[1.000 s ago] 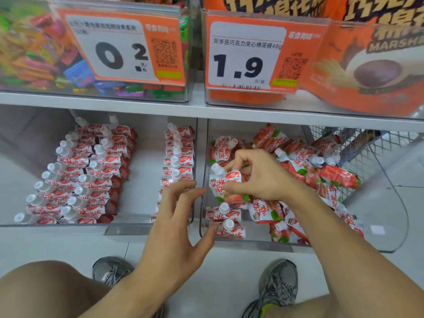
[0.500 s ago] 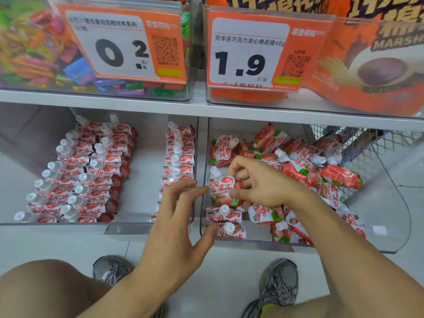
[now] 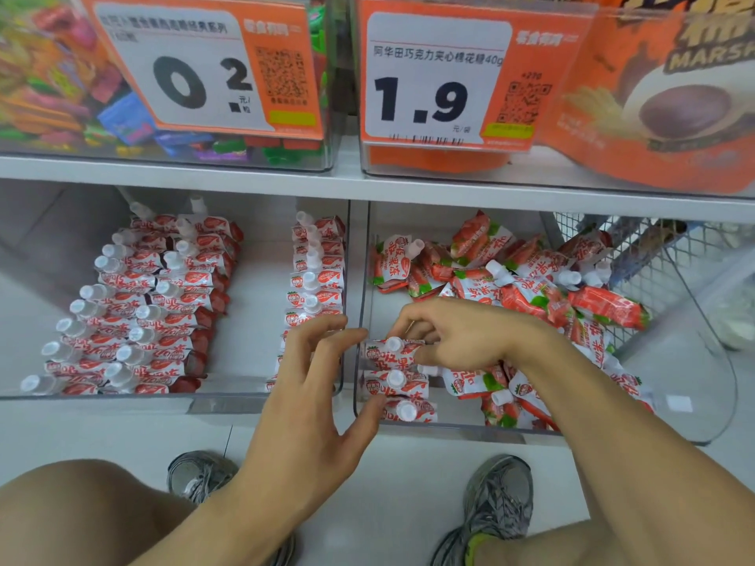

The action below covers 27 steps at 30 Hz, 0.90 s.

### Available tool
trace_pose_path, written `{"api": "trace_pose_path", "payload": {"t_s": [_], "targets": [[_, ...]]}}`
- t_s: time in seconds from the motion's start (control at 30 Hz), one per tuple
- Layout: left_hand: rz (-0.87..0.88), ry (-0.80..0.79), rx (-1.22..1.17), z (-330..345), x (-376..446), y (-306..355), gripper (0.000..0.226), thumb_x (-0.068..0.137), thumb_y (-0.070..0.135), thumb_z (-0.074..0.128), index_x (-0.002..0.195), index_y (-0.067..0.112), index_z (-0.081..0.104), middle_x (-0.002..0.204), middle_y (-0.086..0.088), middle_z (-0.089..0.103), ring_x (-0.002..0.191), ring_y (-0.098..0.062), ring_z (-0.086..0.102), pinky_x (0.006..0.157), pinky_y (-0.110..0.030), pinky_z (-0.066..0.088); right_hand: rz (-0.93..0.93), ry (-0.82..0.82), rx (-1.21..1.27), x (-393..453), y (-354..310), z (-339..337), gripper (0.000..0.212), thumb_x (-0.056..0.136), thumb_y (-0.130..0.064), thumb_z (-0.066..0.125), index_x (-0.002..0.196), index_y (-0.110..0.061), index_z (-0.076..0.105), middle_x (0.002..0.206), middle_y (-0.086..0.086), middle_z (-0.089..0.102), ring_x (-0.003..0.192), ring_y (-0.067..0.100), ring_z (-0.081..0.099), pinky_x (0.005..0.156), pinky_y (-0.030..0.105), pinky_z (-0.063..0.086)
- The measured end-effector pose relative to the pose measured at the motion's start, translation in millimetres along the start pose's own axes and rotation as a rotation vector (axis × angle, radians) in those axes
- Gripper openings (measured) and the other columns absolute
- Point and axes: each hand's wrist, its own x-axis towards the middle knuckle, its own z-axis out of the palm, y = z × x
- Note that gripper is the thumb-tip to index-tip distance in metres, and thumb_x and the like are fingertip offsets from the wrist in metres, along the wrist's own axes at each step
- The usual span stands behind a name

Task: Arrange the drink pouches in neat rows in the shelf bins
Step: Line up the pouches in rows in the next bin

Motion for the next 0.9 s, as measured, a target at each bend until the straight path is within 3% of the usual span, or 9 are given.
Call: {"api": "trace_pose_path", "payload": {"t_s": [0.1, 0.23, 0.37, 0.47, 0.57, 0.63, 0.73, 0.8, 0.9], "targets": [[0.014, -0.066, 0.091, -9.3, 2.2, 5.7, 0.059, 0.077, 0.040, 0.072, 0.128, 0.029, 0.047, 0.135, 0.011, 0.034, 0.112, -0.005, 0.048, 0.090, 0.001, 0.033, 0.021, -0.097, -0.020, -5.2, 0.6, -6.4, 0.046, 0.092, -0.010, 0.062, 0.131, -0.034, 0.055, 0.136, -0.006, 0.061, 0.124, 0.010, 0.058, 0.104, 0.040, 0.050], [0.234, -0.048, 0.226, -20.5, 21.1, 32.4, 0.052, 0.081, 0.040, 0.070, 0.125, 0.015, 0.056, 0.134, -0.003, 0.045, 0.123, -0.017, 0.045, 0.101, -0.020, 0.035, 0.007, -0.089, -0.183, -17.9, -0.9, 1.2, 0.064, 0.091, -0.007, 0.059, 0.140, -0.044, 0.040, 0.144, -0.015, 0.051, 0.131, 0.007, 0.049, 0.104, 0.037, 0.049], [0.364, -0.425, 0.588, -5.7, 41.8, 40.6, 0.074, 0.074, 0.068, 0.061, 0.125, 0.015, 0.056, 0.119, 0.001, 0.063, 0.102, -0.020, 0.060, 0.094, -0.032, 0.044, 0.013, -0.035, -0.352, -26.5, -5.9, 5.0, 0.058, 0.088, -0.016, 0.068, 0.136, -0.036, 0.042, 0.112, 0.000, 0.060, 0.100, 0.024, 0.061, 0.083, 0.045, 0.055], [0.353, -0.542, 0.748, 1.7, 47.3, 43.6, 0.080, 0.065, 0.074, 0.064, 0.116, 0.013, 0.065, 0.115, -0.003, 0.067, 0.101, -0.021, 0.061, 0.096, -0.034, 0.044, 0.048, 0.070, -0.420, -29.1, -5.0, 9.6, 0.081, 0.078, -0.018, 0.080, 0.146, -0.031, 0.039, 0.123, 0.001, 0.057, 0.112, 0.024, 0.056, 0.091, 0.043, 0.052], [0.367, -0.529, 0.658, 1.6, 52.9, 38.5, 0.076, 0.075, 0.075, 0.054, 0.131, 0.024, 0.049, 0.117, 0.006, 0.059, 0.106, -0.017, 0.051, 0.100, -0.030, 0.033, 0.049, 0.160, -0.430, -36.1, -4.5, 6.3, 0.102, 0.068, -0.023, 0.089, 0.153, -0.028, 0.033, 0.136, -0.004, 0.057, 0.127, 0.020, 0.049, 0.096, 0.034, 0.044], [0.390, -0.509, 0.632, 0.8, 56.2, 33.1, 0.077, 0.074, 0.077, 0.049, 0.133, 0.027, 0.048, 0.115, 0.008, 0.057, 0.104, -0.015, 0.050, 0.100, -0.030, 0.032, 0.025, 0.198, -0.411, -45.1, -5.6, -0.3, 0.092, 0.065, -0.028, 0.091, 0.146, -0.029, 0.045, 0.126, -0.006, 0.061, 0.119, 0.018, 0.054, 0.091, 0.031, 0.046], [0.401, -0.538, 0.581, 1.2, 56.7, 24.1, 0.076, 0.072, 0.081, 0.043, 0.123, 0.027, 0.059, 0.104, 0.010, 0.061, 0.094, -0.015, 0.055, 0.095, -0.029, 0.034, -0.042, 0.238, -0.421, -62.6, -0.9, -9.9, 0.039, 0.070, -0.031, 0.088, 0.107, -0.030, 0.073, 0.091, -0.011, 0.059, 0.089, 0.013, 0.059, 0.071, 0.032, 0.050], [0.418, -0.523, 0.544, 0.1, 54.2, 17.8, 0.070, 0.073, 0.079, 0.044, 0.113, 0.026, 0.065, 0.098, 0.010, 0.062, 0.088, -0.015, 0.056, 0.092, -0.028, 0.035, -0.095, 0.382, -0.331, -73.5, 6.5, -13.9, 0.014, 0.077, -0.036, 0.082, 0.085, -0.029, 0.074, 0.085, -0.011, 0.055, 0.082, 0.006, 0.055, 0.068, 0.030, 0.044], [0.445, -0.443, 0.450, 0.3, 49.2, 8.7, 0.062, 0.075, 0.071, 0.058, 0.113, 0.023, 0.067, 0.103, 0.009, 0.063, 0.100, -0.017, 0.055, 0.104, -0.029, 0.031, -0.229, 0.785, -0.158, -66.4, 7.2, -12.4, 0.023, 0.085, -0.044, 0.070, 0.085, -0.022, 0.065, 0.088, -0.010, 0.057, 0.082, 0.008, 0.056, 0.072, 0.030, 0.044]]}}
